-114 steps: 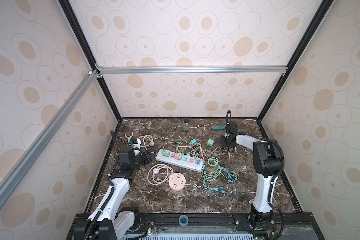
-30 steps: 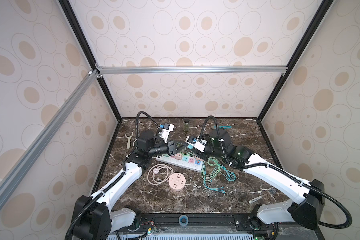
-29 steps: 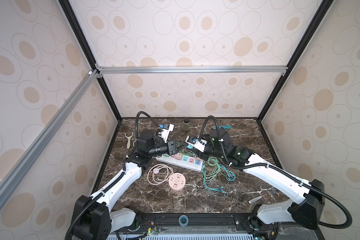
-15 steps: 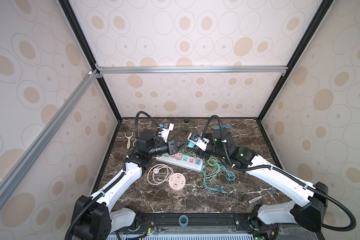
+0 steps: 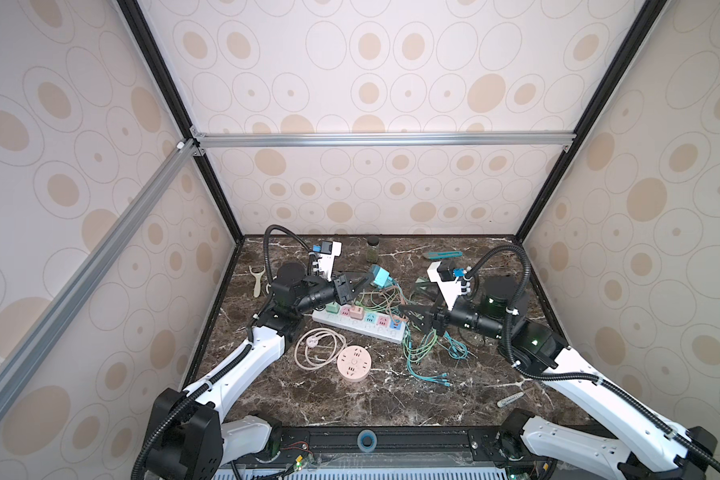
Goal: Insert the plug
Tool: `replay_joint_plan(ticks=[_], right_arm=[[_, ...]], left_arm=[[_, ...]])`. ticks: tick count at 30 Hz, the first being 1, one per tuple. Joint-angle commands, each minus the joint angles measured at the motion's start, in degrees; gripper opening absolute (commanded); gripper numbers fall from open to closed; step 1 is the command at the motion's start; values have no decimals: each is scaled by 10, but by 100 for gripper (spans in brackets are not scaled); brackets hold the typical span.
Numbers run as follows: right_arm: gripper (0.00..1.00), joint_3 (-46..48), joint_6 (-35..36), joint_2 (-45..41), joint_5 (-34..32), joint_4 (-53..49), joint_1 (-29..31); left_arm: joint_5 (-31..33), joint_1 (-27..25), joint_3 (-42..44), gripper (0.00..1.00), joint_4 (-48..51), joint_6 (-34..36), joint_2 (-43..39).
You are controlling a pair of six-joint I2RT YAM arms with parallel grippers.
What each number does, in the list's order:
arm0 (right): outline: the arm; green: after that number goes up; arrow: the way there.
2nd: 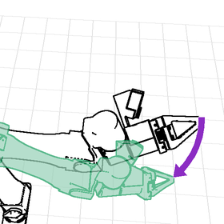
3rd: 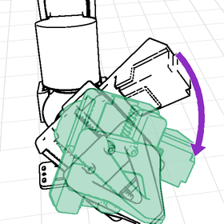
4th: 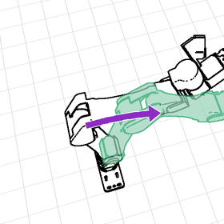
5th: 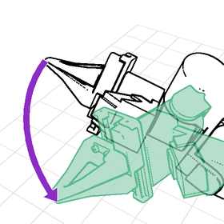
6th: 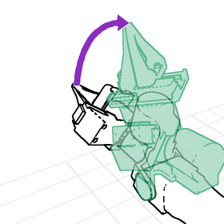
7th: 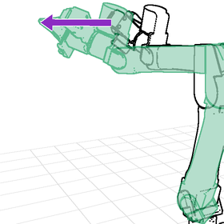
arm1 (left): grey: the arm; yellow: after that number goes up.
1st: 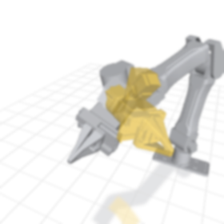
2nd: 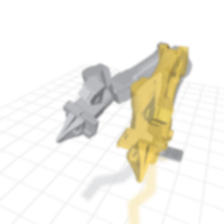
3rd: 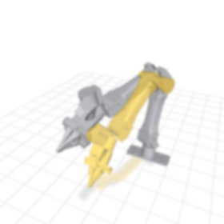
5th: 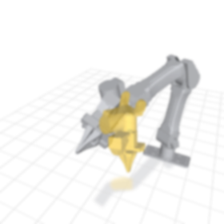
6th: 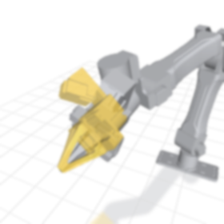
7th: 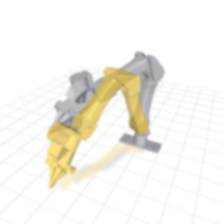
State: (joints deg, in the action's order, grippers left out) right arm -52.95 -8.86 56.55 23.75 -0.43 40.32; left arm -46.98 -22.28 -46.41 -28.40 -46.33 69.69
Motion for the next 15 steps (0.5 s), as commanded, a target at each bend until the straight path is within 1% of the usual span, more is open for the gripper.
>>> replay_joint_plan(ticks=[1,4,5,11,15], right_arm=[[72,42,-160,40,106,179,-2],[75,65,-232,84,123,311,-1],[75,64,-249,100,125,340,-1],[75,52,-298,153,133,441,-1],[76,44,-309,168,127,474,-1]], left_arm=[[8,-1,-3,0,-82,-22,-14],[7,-1,3,0,-102,-26,-29],[9,-1,5,0,-108,-26,-36],[25,-1,18,0,-118,-14,-76],[21,-1,19,0,-111,-13,-83]])
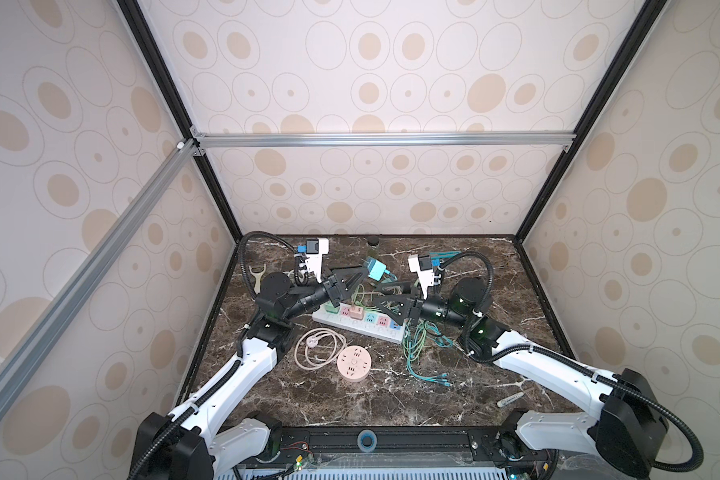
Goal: Insert the plug
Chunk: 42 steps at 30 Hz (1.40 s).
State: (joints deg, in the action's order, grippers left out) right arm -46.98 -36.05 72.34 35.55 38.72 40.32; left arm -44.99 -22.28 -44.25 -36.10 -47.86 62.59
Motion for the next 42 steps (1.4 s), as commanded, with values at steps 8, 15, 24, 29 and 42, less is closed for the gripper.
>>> replay_joint_plan(ticks=[8,15,24,29,42], right_arm=[[75,-19,-68,33,2,157,-2],[75,-23,-86,44,1,193,-3],[75,-28,-115,82,-3,230,-7],[75,-29,-86,75,-22,185,-7],[69,-29,-102,89,-63,264,-7]], left_arm=[[-8,-1,7,0,-48,-5,-19],[-25,-1,16,0,-73,-18,-14],[-28,-1,19,0,-101,-32,-19],[-27,-1,17,0,-100,-34,-22],[-37,-1,37,0,-139,-65,-12]])
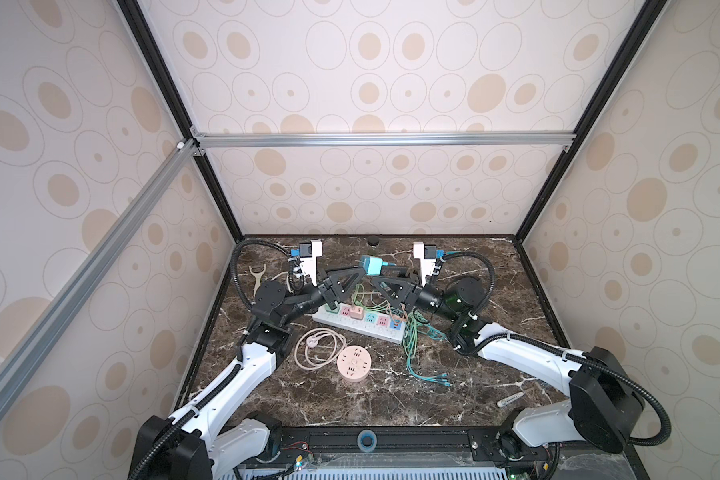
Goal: Insert the plug
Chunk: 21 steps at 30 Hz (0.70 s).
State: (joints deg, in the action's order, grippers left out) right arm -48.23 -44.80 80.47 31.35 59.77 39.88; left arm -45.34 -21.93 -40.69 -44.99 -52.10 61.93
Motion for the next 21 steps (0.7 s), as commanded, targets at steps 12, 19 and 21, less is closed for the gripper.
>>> replay_joint_plan(ticks=[12,19,21], right_arm=[[52,-35,-35,24,0,77,-2],[45,-56,-29,31,3,24,-2],[44,-57,-32,34,2,27,-2]], left_arm=[[-29,-5,16,0,-50,-18,-5],[-35,-5,17,0,-68,-31,3],[-38,-5,18,0,-75,-34,6]])
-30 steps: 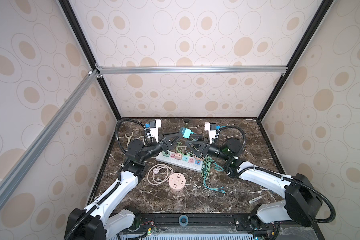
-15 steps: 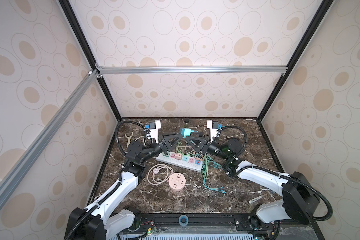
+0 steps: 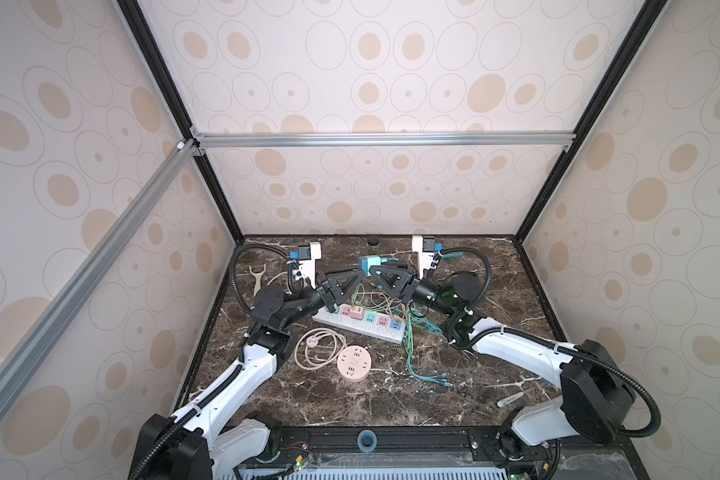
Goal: Insert the plug
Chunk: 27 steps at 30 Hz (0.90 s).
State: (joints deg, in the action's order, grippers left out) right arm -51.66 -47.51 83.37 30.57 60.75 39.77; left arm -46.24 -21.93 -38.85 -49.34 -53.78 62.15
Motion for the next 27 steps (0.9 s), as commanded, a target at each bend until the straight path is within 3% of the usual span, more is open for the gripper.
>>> replay_joint_plan(ticks=[1,10,14,20,27], right_arm=[[44,-23,-9,7,9,25,-2],[34,-14,-15,6,13,42,-2],[23,-11,-4,-8,12,15,-3],[18,-1,16,-35,6,-30,-7],[14,0,87,-109,-16,-194,-34]], left_arm=[[-30,-5,2,0,-34,-19,4],[-3,-5,-2,0,13,9,0],[19,-5,-12,1,66,40,-6],[42,-5,-29,16,137,78,-12],[61,-5,-31,40,188,112,-30]])
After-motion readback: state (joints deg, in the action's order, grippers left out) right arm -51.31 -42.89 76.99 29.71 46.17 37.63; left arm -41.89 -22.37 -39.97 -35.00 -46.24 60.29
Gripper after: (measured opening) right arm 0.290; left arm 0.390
